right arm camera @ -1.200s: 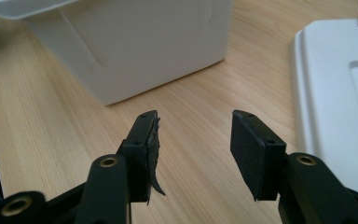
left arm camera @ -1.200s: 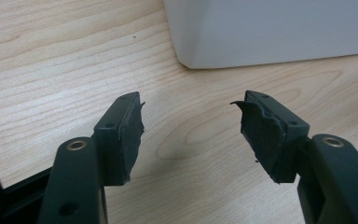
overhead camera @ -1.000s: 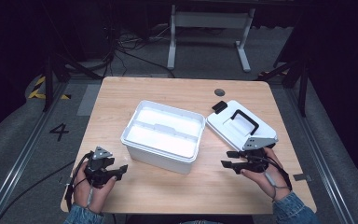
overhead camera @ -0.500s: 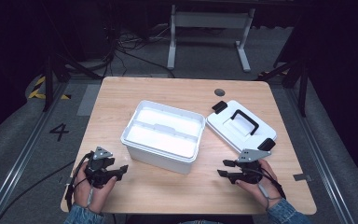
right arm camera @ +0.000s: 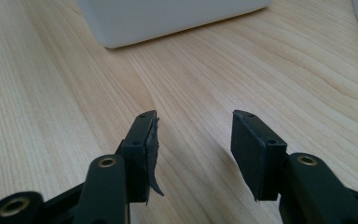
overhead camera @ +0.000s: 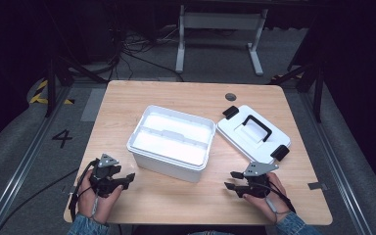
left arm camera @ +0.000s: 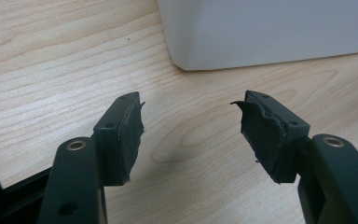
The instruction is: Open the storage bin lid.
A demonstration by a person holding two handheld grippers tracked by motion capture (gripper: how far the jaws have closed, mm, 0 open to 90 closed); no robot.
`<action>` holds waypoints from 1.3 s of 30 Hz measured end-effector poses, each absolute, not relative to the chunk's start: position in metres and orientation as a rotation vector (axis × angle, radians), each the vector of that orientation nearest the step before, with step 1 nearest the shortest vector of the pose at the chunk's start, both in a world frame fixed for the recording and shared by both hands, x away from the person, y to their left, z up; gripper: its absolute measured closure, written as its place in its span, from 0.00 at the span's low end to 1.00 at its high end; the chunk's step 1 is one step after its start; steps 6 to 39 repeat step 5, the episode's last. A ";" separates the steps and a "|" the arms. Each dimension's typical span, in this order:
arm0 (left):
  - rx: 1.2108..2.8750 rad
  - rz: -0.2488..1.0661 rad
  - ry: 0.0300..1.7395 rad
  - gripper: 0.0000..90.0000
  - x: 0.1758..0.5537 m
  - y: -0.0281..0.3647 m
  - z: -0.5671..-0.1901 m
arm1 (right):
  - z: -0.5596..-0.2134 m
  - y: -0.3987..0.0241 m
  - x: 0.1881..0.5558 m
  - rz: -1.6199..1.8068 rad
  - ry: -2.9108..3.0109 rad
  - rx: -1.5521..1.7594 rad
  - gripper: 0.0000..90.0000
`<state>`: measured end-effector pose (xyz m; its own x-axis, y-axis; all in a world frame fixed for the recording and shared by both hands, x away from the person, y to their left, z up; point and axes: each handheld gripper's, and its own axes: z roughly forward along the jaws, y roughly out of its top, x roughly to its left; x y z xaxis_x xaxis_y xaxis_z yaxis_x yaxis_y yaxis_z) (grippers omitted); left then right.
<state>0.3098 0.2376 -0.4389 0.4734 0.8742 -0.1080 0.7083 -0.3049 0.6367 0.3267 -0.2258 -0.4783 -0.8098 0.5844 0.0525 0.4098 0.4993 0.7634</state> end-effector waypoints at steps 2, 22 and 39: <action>2.097 0.345 1.306 0.44 0.310 0.237 -0.439 | -0.479 -0.226 0.327 1.205 2.527 0.860 0.58; 2.098 0.330 1.309 0.44 0.310 0.236 -0.439 | -0.479 -0.227 0.328 1.208 2.520 0.859 0.58; 2.098 0.330 1.309 0.44 0.310 0.236 -0.439 | -0.479 -0.227 0.328 1.208 2.520 0.859 0.58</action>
